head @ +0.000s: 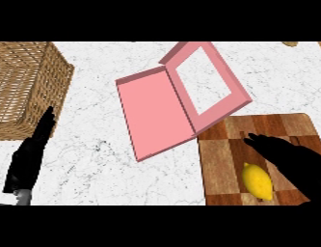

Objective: Pick the lemon from the cutting board and place it in the cardboard box

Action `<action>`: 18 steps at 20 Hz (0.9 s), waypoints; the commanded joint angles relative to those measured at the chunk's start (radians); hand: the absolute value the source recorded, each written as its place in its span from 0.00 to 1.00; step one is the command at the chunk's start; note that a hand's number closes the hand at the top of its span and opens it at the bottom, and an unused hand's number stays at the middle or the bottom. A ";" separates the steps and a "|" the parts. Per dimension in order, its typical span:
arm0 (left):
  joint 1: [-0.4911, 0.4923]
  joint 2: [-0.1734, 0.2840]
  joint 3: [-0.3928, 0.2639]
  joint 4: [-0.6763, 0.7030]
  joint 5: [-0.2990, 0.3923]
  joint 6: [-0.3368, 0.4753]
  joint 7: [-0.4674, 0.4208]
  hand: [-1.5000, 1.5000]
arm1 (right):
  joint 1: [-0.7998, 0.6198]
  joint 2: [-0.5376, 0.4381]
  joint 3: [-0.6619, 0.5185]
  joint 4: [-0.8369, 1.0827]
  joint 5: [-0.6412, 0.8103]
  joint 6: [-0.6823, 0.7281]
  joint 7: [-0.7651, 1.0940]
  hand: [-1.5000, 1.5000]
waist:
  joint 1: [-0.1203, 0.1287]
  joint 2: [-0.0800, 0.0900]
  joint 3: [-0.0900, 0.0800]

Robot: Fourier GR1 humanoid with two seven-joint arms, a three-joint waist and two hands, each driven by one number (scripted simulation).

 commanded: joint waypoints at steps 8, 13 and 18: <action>0.014 -0.048 0.060 -0.047 -0.071 -0.047 0.045 0.50 | 0.097 0.156 -0.024 0.032 0.206 0.045 -0.059 0.00 | 0.000 0.000 0.000; -0.021 -0.078 0.075 -0.054 -0.092 -0.080 0.086 0.50 | 0.080 0.226 -0.037 0.153 0.286 0.041 -0.142 0.00 | 0.001 0.001 0.001; 0.004 -0.102 0.114 -0.045 -0.106 -0.126 0.048 0.50 | 0.157 0.235 -0.109 0.074 0.322 0.078 -0.179 0.00 | -0.001 0.000 0.000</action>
